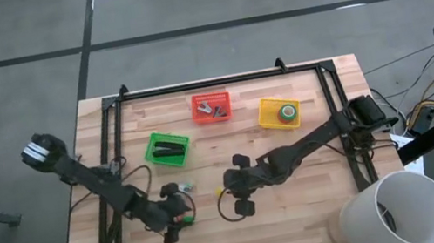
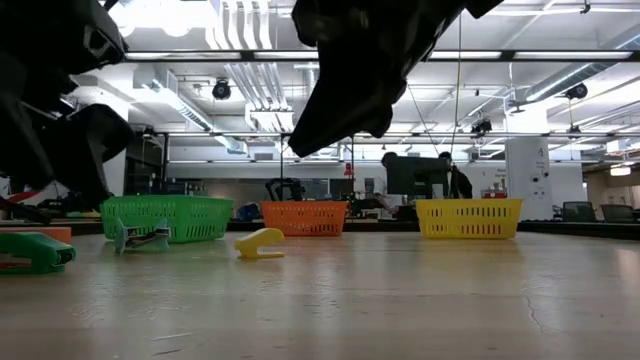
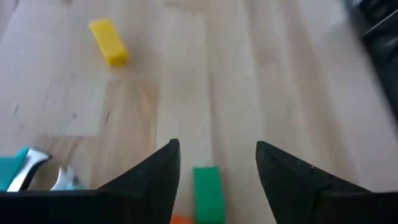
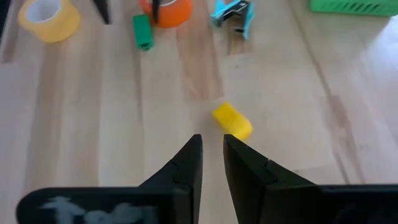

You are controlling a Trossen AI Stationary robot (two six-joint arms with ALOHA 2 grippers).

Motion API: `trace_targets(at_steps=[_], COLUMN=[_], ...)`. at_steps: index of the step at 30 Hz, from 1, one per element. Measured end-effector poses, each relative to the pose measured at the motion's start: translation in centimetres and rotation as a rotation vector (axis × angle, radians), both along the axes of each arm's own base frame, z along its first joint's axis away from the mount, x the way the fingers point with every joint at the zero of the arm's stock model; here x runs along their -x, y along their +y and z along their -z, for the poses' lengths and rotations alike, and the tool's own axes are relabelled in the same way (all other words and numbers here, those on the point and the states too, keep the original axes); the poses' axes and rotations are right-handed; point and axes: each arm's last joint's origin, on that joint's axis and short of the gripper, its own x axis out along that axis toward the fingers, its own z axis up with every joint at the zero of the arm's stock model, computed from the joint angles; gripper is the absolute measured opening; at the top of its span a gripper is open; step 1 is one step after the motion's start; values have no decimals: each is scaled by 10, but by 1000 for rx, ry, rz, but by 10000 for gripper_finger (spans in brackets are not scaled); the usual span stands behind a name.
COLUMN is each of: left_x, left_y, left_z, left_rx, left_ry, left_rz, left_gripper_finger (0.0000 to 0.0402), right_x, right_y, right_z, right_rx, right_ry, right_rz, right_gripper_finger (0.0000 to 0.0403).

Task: Pick and place Stapler, Stapler remover, tape
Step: Put the green stapler into the green basket

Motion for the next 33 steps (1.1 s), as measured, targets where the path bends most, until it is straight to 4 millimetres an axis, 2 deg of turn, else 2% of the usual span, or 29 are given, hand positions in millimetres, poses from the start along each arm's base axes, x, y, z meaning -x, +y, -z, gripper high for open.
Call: trace_targets(at_steps=[5,10,14,20,29,33], left_x=[-9,-16,-16,-16,-16,-16], left_y=[-7,-14,-14,-15,-14,-13], left_z=[3,8,16,19,20,21], left_rx=[-82,-74,-79,-73,-82,-86], left_ry=[123,162,199,204,209,210], left_rz=[3,25,22,5,0,-1], left_gripper_finger=[209,209,208,206,161,135], right_x=[2,3,4,4,5,9], right_y=[6,7,7,7,7,5], right_z=[1,2,3,3,3,-4], right_rx=[13,16,17,17,26,29], right_ry=[-2,3,5,5,19,26], right_rz=[-6,-8,-8,-8,-14,-14], right_gripper_finger=[61,58,54,52,52,52])
